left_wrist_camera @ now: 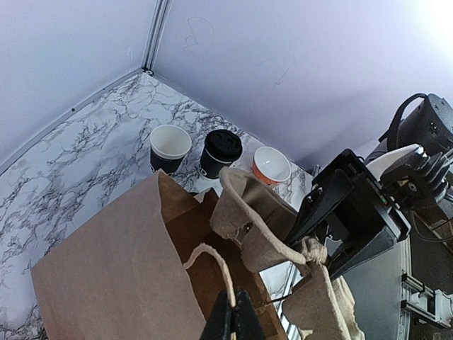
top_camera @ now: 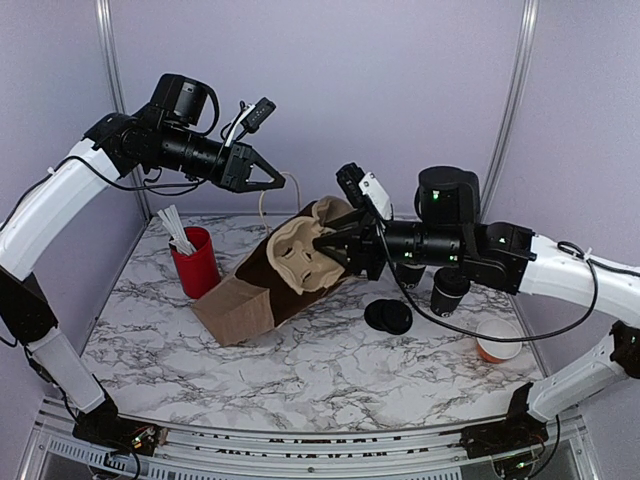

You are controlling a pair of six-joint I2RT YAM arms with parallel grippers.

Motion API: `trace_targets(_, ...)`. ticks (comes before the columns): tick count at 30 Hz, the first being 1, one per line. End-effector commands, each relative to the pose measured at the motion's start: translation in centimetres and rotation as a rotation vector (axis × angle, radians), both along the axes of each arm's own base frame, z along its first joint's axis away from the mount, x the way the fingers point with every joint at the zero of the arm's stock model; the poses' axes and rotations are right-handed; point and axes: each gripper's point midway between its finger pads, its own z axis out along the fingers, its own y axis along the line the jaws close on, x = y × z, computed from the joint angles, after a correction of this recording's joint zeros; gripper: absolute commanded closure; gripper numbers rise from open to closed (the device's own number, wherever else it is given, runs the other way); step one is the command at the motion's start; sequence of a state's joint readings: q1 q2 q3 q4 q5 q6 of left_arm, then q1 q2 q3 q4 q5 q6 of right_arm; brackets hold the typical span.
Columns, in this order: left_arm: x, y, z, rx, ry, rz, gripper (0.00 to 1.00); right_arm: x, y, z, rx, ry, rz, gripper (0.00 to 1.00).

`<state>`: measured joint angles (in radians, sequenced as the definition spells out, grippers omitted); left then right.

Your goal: Pack the takeout coffee

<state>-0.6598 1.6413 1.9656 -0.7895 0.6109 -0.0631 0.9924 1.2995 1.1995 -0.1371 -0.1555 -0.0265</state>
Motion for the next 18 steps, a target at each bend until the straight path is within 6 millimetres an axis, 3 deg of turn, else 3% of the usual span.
trace_targets(1, -0.8, 0.0, 1.3, -0.034, -0.023, -0.023, 1.00, -0.8, 1.9, 0.3, 0.047, 0.005, 0.076, 0.59)
trace_targets(8, -1.1, 0.2, 1.6, -0.042, -0.028, -0.030, 1.00, -0.3, 2.9, -1.7, 0.027, 0.028, 0.079, 0.60)
trace_targets(18, -2.9, 0.3, 2.5, -0.077, -0.026, -0.099, 1.00, 2.0, 2.4, -3.7, 0.016, 0.035, -0.038, 0.61)
